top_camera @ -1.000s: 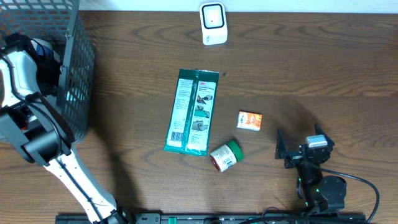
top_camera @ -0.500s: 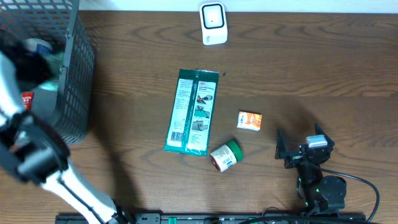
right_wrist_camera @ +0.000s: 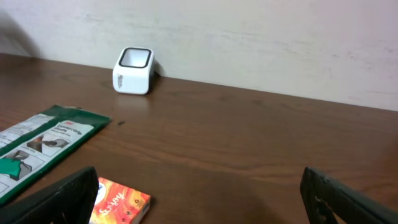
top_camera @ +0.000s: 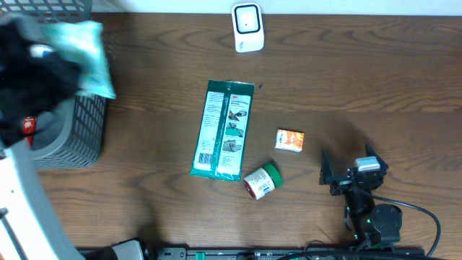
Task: Scan the item barcode
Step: 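Place the wipes pack on top of the glove package and withdraw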
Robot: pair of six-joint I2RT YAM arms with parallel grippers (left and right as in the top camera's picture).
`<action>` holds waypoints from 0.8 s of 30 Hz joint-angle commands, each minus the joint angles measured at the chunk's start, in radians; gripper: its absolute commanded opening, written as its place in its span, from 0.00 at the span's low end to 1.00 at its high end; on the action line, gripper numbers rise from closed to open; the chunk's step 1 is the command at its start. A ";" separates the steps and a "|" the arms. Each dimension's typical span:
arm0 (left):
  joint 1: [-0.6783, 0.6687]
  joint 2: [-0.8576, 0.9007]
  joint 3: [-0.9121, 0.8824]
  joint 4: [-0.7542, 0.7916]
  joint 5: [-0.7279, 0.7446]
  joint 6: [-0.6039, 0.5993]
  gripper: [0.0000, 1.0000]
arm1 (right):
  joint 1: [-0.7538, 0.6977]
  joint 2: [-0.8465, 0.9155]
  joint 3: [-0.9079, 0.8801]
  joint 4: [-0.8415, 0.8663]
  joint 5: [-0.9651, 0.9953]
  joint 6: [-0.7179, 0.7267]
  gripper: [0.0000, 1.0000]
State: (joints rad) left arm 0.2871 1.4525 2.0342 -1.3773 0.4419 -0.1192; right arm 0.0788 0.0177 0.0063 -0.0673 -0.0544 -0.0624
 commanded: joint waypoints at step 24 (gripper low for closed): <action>-0.691 0.346 -0.791 0.755 -0.089 -0.144 0.07 | -0.008 -0.004 -0.001 -0.004 0.001 0.005 0.99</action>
State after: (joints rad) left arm -0.3836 1.7355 1.2537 -0.6567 0.3622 -0.2401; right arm 0.0788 0.0177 0.0063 -0.0673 -0.0544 -0.0624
